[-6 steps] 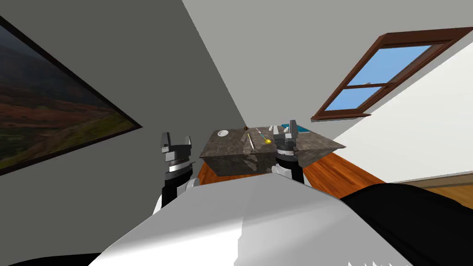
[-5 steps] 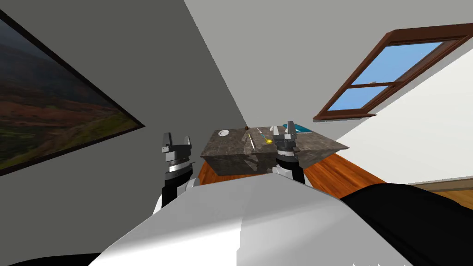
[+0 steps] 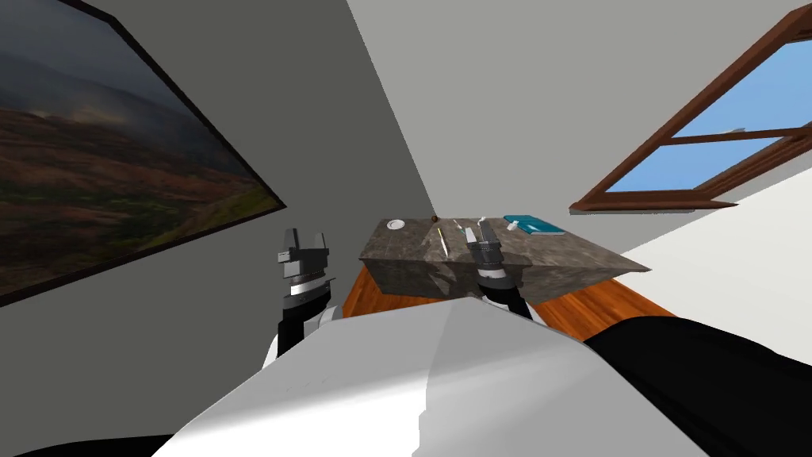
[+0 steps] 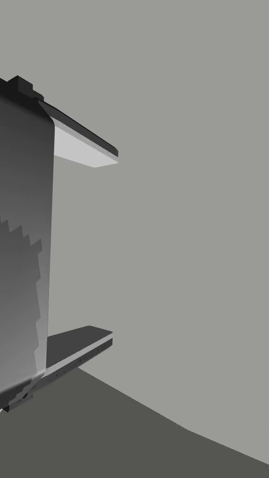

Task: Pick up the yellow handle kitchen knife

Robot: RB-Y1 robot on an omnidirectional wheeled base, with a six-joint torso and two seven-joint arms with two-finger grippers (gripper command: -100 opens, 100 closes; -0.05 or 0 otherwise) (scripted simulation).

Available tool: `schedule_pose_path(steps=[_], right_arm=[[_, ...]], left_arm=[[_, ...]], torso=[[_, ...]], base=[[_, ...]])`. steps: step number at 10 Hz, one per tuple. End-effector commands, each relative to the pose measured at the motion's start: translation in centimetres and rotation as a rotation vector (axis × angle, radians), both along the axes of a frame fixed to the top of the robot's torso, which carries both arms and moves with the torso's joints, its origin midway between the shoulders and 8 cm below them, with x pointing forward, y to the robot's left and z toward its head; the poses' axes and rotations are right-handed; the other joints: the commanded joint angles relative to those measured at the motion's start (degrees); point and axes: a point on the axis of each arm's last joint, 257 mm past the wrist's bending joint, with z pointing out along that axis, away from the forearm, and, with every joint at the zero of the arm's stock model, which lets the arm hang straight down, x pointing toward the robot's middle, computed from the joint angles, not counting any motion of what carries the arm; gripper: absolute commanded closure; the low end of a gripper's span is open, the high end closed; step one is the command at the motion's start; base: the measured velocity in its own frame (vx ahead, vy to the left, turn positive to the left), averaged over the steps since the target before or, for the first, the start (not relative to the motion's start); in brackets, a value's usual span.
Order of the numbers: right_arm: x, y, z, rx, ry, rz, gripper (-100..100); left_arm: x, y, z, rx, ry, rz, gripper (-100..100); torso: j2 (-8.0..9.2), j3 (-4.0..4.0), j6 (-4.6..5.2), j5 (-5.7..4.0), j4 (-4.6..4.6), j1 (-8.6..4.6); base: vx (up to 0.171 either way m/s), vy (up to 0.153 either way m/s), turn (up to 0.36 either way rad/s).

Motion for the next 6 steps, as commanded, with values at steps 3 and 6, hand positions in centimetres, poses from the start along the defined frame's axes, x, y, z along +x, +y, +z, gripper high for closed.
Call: schedule_pose_path(steps=[3,6], right_arm=[[-0.4,0.7,-3.8,-0.133,0.117,-0.016,-100],[-1.2,1.0,-7.2,-0.259,0.218,-0.026,-100]], left_arm=[[0.0,0.0,0.0,0.0,0.0,0.0,0],[0.0,0.0,0.0,0.0,0.0,0.0,0]], torso=[[0.01,0.01,0.0,-0.02,0.0,-0.09],[-0.06,-0.03,-0.01,-0.04,-0.01,-0.19]], base=[[-0.072,0.04,0.269],[-0.051,0.021,0.281]])
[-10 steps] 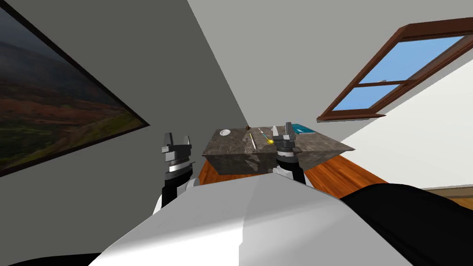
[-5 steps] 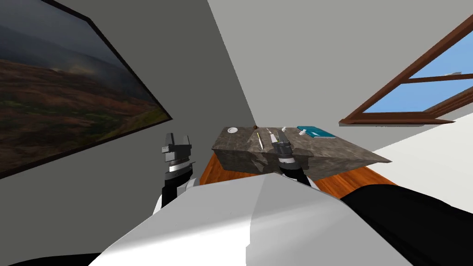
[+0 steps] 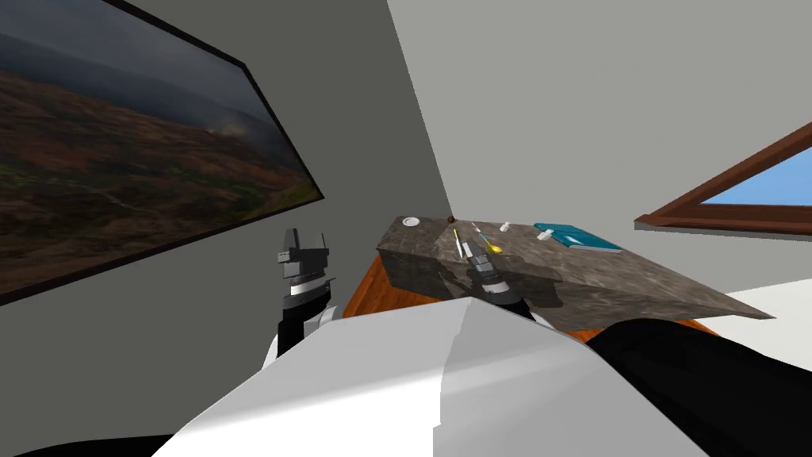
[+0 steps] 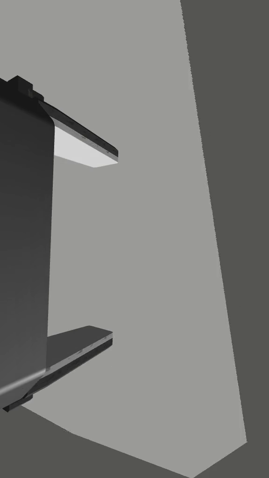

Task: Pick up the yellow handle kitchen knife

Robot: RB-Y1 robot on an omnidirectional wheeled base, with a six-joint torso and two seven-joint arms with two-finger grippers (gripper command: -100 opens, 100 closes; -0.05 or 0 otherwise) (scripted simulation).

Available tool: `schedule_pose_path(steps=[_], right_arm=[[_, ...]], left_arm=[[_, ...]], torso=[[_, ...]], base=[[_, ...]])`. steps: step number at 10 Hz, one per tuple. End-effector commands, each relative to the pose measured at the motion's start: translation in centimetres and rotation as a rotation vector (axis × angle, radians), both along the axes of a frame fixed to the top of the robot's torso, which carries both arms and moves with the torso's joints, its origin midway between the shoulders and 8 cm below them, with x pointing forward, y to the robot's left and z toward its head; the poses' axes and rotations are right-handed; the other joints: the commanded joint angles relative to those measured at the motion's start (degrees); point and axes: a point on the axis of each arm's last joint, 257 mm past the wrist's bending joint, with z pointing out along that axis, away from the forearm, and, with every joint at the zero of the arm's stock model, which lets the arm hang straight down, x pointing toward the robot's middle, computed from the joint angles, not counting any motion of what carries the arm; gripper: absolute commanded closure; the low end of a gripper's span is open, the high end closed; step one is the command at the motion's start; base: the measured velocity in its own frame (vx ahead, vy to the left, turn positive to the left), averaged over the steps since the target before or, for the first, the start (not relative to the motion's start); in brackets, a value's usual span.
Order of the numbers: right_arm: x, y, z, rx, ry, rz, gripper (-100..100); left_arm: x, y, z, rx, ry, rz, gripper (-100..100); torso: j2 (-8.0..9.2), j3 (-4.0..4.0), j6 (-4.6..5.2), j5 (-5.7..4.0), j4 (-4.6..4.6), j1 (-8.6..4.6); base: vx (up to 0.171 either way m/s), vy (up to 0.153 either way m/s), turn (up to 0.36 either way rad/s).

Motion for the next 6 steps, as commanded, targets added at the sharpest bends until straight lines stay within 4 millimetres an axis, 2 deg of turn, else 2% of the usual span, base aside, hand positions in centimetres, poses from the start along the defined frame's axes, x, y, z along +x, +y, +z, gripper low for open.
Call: schedule_pose_path(steps=[1,2,4,5,6], right_arm=[[-0.7,0.1,-2.3,-0.083,0.065,-0.004,-100],[-0.8,0.1,-2.3,-0.083,0.067,-0.005,-100],[-2.1,0.2,-6.0,-0.239,0.165,0.0,-100],[-2.5,0.0,-6.5,-0.239,0.181,-0.003,-100],[-3.3,-0.1,-8.4,-0.323,0.231,0.004,-100]], left_arm=[[0.0,0.0,0.0,0.0,0.0,0.0,0],[0.0,0.0,0.0,0.0,0.0,0.0,0],[0.0,0.0,0.0,0.0,0.0,0.0,0],[0.0,0.0,0.0,0.0,0.0,0.0,0],[0.0,0.0,0.0,0.0,0.0,0.0,0]], torso=[[0.0,0.0,0.0,0.0,0.0,0.0],[-0.03,-0.02,-0.05,0.0,-0.01,-0.01],[-0.07,-0.04,-0.07,0.0,-0.02,-0.04],[-0.06,-0.04,-0.05,-0.02,-0.02,-0.09],[-0.08,-0.04,0.0,-0.02,-0.02,-0.1]], base=[[-0.037,0.013,0.221],[-0.03,0.005,0.169],[-0.032,0.004,0.411],[-0.026,-0.008,0.181],[-0.022,-0.003,0.383]])
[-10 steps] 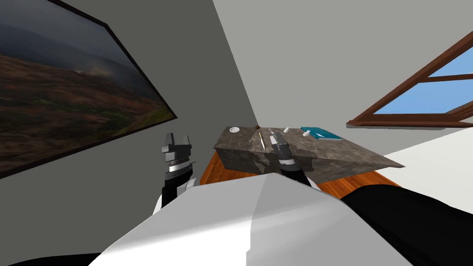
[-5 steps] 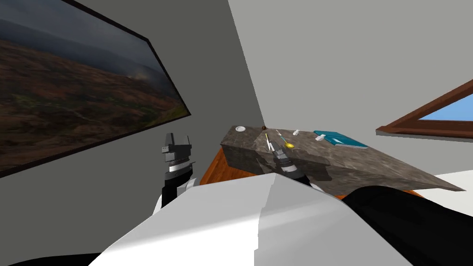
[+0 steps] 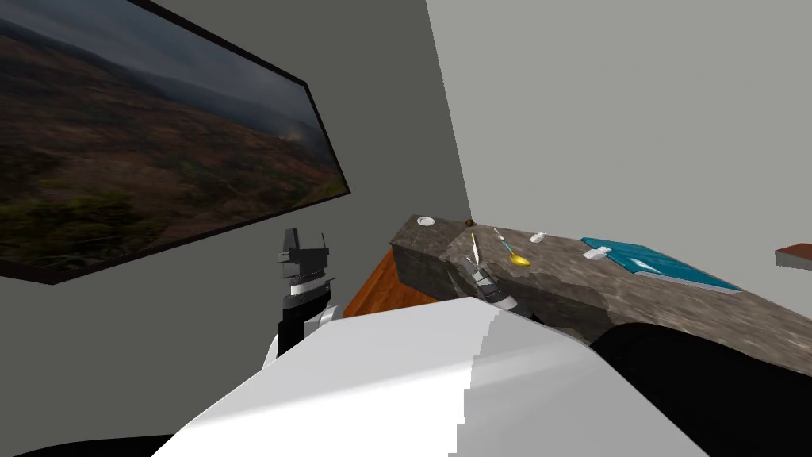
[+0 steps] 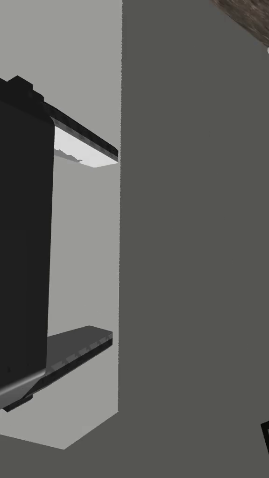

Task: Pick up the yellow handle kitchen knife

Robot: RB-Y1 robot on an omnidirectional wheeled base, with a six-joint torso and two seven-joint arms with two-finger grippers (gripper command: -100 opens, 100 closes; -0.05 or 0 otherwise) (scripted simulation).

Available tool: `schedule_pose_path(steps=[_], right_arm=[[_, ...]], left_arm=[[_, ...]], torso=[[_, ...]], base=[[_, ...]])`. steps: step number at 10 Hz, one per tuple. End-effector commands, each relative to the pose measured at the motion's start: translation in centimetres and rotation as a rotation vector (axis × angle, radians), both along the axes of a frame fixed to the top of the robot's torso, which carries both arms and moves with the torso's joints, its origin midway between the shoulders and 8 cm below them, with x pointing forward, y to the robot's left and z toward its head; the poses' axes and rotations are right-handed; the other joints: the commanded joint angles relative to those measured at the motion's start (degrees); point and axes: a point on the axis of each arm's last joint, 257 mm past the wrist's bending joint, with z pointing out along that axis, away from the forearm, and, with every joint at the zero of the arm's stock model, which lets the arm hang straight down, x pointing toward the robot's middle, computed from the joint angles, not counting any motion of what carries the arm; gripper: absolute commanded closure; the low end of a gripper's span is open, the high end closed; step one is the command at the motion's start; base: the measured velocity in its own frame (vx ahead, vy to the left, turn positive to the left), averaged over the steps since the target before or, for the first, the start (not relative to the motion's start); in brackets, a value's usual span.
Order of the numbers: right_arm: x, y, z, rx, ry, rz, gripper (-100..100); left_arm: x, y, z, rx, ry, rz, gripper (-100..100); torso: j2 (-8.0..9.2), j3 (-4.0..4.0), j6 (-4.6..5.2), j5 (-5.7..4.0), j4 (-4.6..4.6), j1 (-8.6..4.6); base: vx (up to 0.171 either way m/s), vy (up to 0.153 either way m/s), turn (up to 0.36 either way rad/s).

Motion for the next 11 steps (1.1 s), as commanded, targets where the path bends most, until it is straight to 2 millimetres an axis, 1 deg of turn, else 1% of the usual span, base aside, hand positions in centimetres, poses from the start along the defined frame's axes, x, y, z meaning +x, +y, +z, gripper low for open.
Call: schedule_pose_path(steps=[1,3,4,6,7,9,10,11], right_arm=[[-0.8,-0.2,-1.5,-0.044,0.037,0.0,-100],[-3.2,-0.8,-5.6,-0.216,0.144,0.025,-100],[-3.6,-0.9,-5.9,-0.217,0.159,0.024,-100],[-6.6,-1.8,-9.8,-0.39,0.265,0.065,-100],[-7.0,-1.9,-10.1,-0.396,0.278,0.067,-100],[-10.5,-3.2,-13.5,-0.571,0.375,0.125,-100],[-11.1,-3.2,-13.8,-0.577,0.391,0.131,-100],[-12.8,-4.0,-15.2,-0.67,0.429,0.172,-100]], left_arm=[[0.0,0.0,0.0,0.0,0.0,0.0,0],[0.0,0.0,0.0,0.0,0.0,0.0,0],[0.0,0.0,0.0,0.0,0.0,0.0,0],[0.0,0.0,0.0,0.0,0.0,0.0,0],[0.0,0.0,0.0,0.0,0.0,0.0,0],[0.0,0.0,0.0,0.0,0.0,0.0,0],[0.0,0.0,0.0,0.0,0.0,0.0,0],[0.0,0.0,0.0,0.0,0.0,0.0,0]], torso=[[0.0,0.0,0.0,0.0,0.0,0.0],[-0.04,-0.02,0.01,-0.01,-0.01,-0.04],[-0.03,-0.02,0.02,-0.03,-0.01,-0.12],[-0.07,-0.04,0.02,-0.03,-0.02,-0.12],[-0.08,-0.04,0.02,-0.04,-0.01,-0.19],[-0.08,-0.05,0.03,-0.04,-0.01,-0.16],[-0.06,-0.04,0.03,-0.06,-0.01,-0.24],[-0.08,-0.04,0.07,-0.05,-0.01,-0.2]], base=[[-0.013,-0.014,0.177],[-0.016,-0.021,0.394],[-0.013,-0.031,0.269],[-0.012,-0.033,0.435],[-0.012,-0.038,0.327],[-0.021,-0.044,0.411],[-0.022,-0.043,0.309],[-0.021,-0.031,0.444]])
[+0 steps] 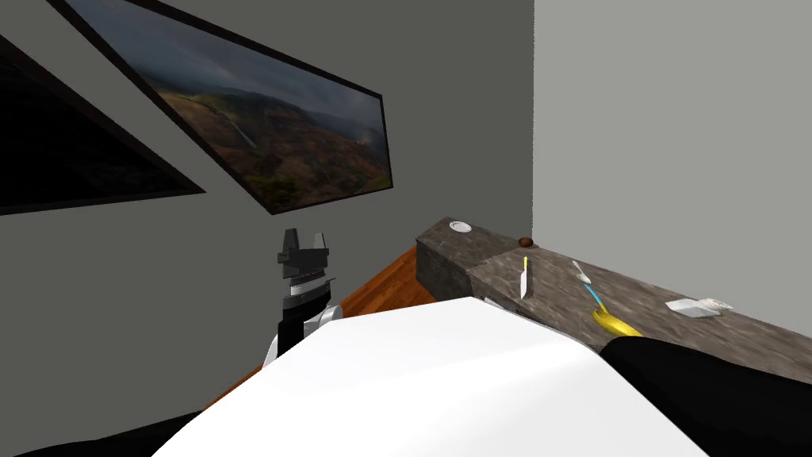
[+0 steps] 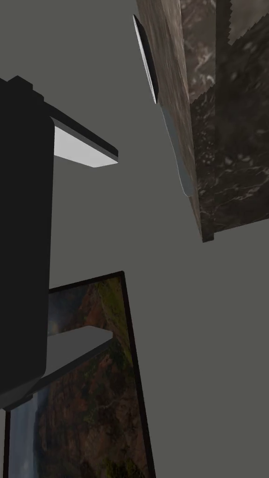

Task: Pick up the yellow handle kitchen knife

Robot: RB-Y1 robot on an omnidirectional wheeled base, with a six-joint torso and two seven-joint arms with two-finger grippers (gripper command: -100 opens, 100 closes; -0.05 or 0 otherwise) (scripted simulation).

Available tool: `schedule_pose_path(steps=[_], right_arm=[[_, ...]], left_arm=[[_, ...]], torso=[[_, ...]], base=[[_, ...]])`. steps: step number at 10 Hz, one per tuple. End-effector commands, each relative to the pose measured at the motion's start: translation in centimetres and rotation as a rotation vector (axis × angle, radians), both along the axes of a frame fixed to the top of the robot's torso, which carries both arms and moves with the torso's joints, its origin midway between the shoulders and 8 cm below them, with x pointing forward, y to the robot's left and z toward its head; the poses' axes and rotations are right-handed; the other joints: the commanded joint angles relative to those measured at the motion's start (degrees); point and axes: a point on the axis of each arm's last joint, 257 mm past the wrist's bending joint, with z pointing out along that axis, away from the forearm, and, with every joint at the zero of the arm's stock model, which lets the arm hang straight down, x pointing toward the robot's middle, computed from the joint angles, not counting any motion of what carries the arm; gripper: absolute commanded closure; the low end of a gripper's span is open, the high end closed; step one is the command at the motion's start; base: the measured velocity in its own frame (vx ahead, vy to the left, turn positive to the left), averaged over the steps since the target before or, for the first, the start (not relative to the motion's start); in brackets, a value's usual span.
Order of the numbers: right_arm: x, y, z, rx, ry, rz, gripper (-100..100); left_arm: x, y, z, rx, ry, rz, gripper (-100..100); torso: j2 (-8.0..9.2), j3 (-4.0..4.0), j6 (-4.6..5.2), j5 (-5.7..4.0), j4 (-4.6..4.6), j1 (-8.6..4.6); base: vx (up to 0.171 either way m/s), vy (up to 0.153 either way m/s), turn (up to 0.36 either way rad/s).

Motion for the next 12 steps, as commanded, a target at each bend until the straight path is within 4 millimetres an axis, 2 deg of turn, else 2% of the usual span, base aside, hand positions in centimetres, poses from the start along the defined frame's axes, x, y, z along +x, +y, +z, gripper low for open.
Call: schedule_pose_path(steps=[1,2,3,4,5,7,8,10,11,12], right_arm=[[-1.4,-0.3,-0.9,-0.046,0.035,0.022,-100],[-3.6,-1.2,-2.3,-0.129,0.092,0.07,-100],[-3.6,-1.2,-2.3,-0.129,0.092,0.07,-100],[-5.7,-2.0,-3.5,-0.211,0.14,0.126,-100],[-6.0,-2.1,-3.5,-0.21,0.148,0.124,-100],[-10.5,-4.1,-5.3,-0.352,0.249,0.23,-100],[-10.6,-4.1,-5.4,-0.361,0.252,0.247,-100],[-14.7,-6.3,-6.5,-0.485,0.34,0.372,-100],[-15.0,-6.3,-6.5,-0.495,0.343,0.384,-100],[-17.1,-7.5,-6.9,-0.556,0.383,0.455,-100]], left_arm=[[0.0,0.0,0.0,0.0,0.0,0.0,0],[0.0,0.0,0.0,0.0,0.0,0.0,0],[0.0,0.0,0.0,0.0,0.0,0.0,0],[0.0,0.0,0.0,0.0,0.0,0.0,0],[0.0,0.0,0.0,0.0,0.0,0.0,0],[0.0,0.0,0.0,0.0,0.0,0.0,0],[0.0,0.0,0.0,0.0,0.0,0.0,0],[0.0,0.0,0.0,0.0,0.0,0.0,0],[0.0,0.0,0.0,0.0,0.0,0.0,0],[0.0,0.0,0.0,0.0,0.0,0.0,0]], torso=[[0.0,0.0,0.0,0.0,0.0,0.0],[-0.03,-0.01,0.06,0.0,0.0,0.02],[-0.02,-0.01,0.01,-0.01,0.0,-0.02],[-0.03,-0.02,0.07,0.0,0.0,0.01],[-0.02,-0.01,0.03,0.0,0.0,0.01],[-0.01,-0.01,0.03,0.01,0.0,0.03],[0.03,0.01,0.02,-0.01,0.01,-0.06],[0.01,0.01,0.03,-0.02,0.01,-0.05],[0.05,0.03,0.05,-0.02,0.02,-0.08],[0.01,0.02,0.06,-0.03,0.02,-0.06]], base=[[-0.015,-0.034,0.214],[-0.022,-0.037,0.348],[-0.02,-0.035,0.208],[-0.026,-0.031,0.301],[-0.026,-0.028,0.232],[-0.043,-0.036,0.41],[-0.042,-0.045,0.297],[-0.054,-0.038,0.392],[-0.047,-0.04,0.323],[-0.039,-0.035,0.409]])
